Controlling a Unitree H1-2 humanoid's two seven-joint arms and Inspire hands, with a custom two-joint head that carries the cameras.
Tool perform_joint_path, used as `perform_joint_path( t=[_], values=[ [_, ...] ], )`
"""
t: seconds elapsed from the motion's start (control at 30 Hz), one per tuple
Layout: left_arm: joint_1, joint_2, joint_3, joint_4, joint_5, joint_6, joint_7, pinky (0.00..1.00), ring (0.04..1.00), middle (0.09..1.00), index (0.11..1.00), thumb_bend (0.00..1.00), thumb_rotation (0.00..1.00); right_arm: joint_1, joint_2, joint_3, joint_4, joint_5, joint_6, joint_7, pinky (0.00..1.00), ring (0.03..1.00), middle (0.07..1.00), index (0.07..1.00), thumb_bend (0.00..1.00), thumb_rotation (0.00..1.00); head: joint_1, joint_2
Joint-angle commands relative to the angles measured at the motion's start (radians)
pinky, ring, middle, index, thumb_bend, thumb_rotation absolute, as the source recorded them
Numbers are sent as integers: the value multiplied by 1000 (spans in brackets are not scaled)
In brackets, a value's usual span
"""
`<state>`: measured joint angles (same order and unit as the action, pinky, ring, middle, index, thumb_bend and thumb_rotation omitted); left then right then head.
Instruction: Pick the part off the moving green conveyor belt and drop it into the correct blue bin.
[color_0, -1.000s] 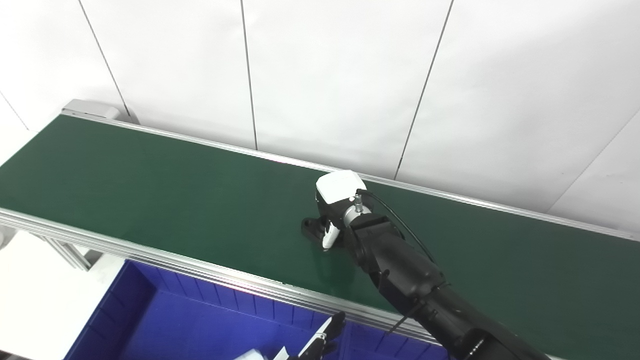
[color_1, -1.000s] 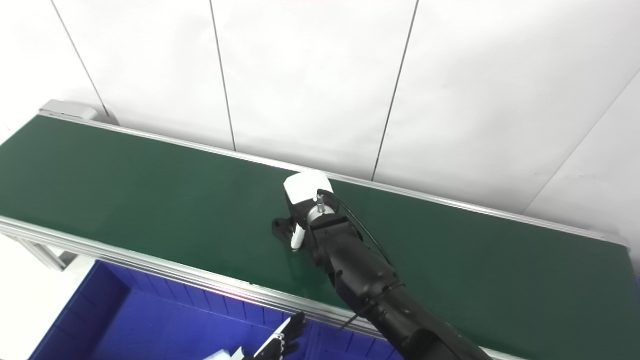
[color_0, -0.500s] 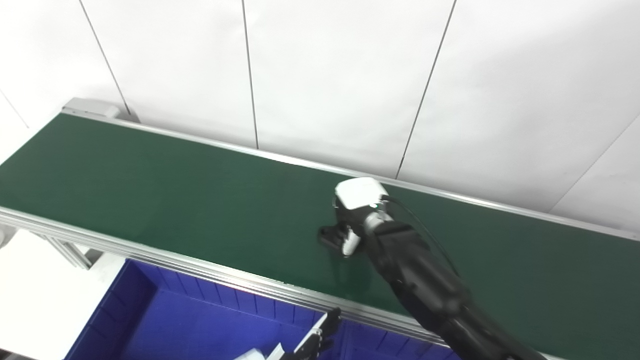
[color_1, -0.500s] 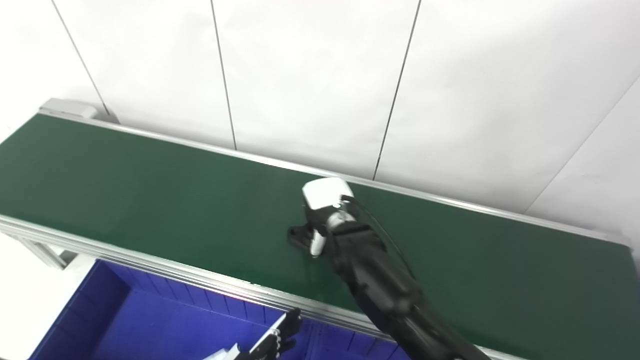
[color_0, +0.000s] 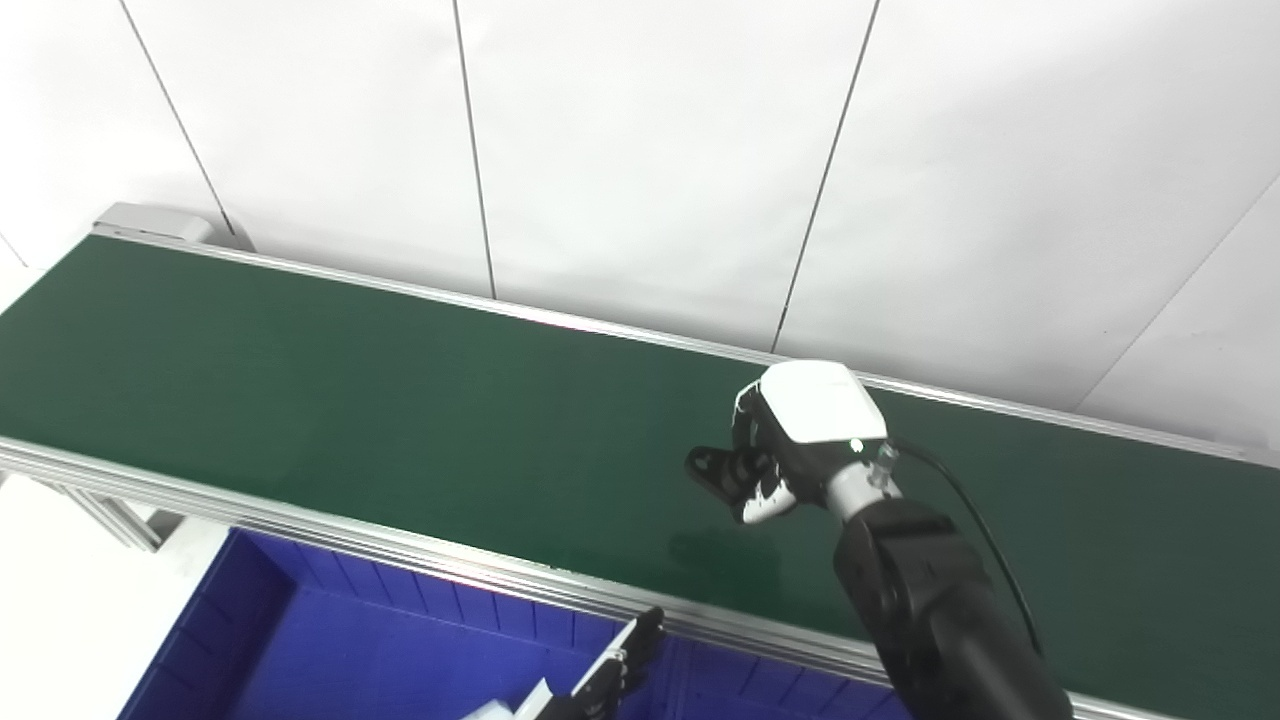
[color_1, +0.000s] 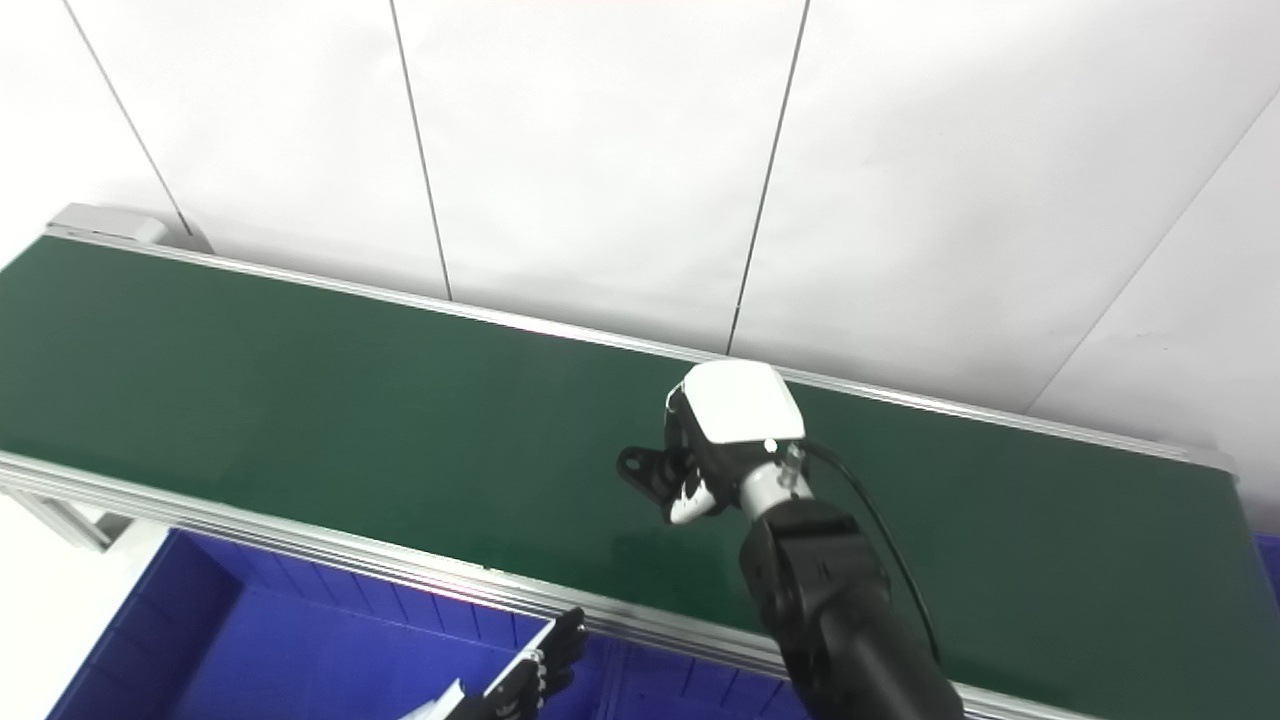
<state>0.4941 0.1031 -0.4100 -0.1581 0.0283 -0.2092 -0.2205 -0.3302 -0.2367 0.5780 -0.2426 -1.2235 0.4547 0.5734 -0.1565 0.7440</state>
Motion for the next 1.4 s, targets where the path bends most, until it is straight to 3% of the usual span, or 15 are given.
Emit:
perform_joint_path(
  t=[0.0,0.17,0.33,0.47,0.57,0.6,0.8,0.9,1.03,1.23,1.3,1.33,1.37],
  values=[
    [-2,11,6,-41,-21,-9,-14,1000,1000,1000,1000,982,878,7,15,-27,-78,-34,-7,-3,188,278,449,499,525,0,-21,7],
    [1,30,21,-57,-29,1,-18,1000,1000,1000,1000,997,908,110,40,-52,-206,-110,-16,88,171,253,471,487,528,0,-66,25],
    [4,54,45,-95,-49,36,-30,1000,1000,1000,1000,1000,945,290,82,-75,-348,-226,-45,207,149,226,470,483,528,0,-131,71],
    [-2,79,72,-138,-59,70,-34,1000,1000,1000,1000,1000,966,466,127,-89,-386,-284,-71,235,158,236,471,485,528,0,-194,133],
    [-9,96,95,-164,-79,96,-45,996,994,1000,1000,1000,969,539,158,-91,-372,-324,-103,225,164,251,472,485,529,0,-225,153],
    [-13,104,104,-174,-90,111,-51,995,994,1000,1000,1000,968,564,172,-93,-367,-335,-109,214,162,250,472,485,529,0,-258,180],
    [-42,152,151,-212,-135,163,-72,970,987,1000,1000,961,975,622,243,-117,-347,-366,-127,194,180,270,473,486,529,0,-352,255],
    [-55,166,170,-220,-157,177,-82,945,977,1000,1000,927,974,625,271,-125,-333,-394,-136,209,184,273,473,486,530,0,-361,262],
    [-65,172,184,-216,-167,197,-86,938,960,999,1000,951,954,634,293,-137,-266,-442,-140,208,188,276,473,488,530,0,-345,259],
    [-63,172,190,-202,-172,195,-96,929,957,997,1000,952,944,662,283,-148,-181,-414,-144,101,200,281,474,488,530,0,-334,253],
    [-63,170,190,-199,-171,193,-97,937,961,1000,1000,951,942,665,274,-143,-169,-441,-151,94,289,386,503,634,775,233,-326,250],
    [-62,169,189,-199,-168,192,-97,933,960,999,1000,950,942,666,271,-140,-169,-463,-155,107,392,508,613,693,872,390,-322,249],
    [-61,168,189,-200,-166,192,-96,930,959,998,1000,949,943,666,269,-138,-171,-487,-161,130,455,581,679,734,935,485,-322,249]
  ],
)
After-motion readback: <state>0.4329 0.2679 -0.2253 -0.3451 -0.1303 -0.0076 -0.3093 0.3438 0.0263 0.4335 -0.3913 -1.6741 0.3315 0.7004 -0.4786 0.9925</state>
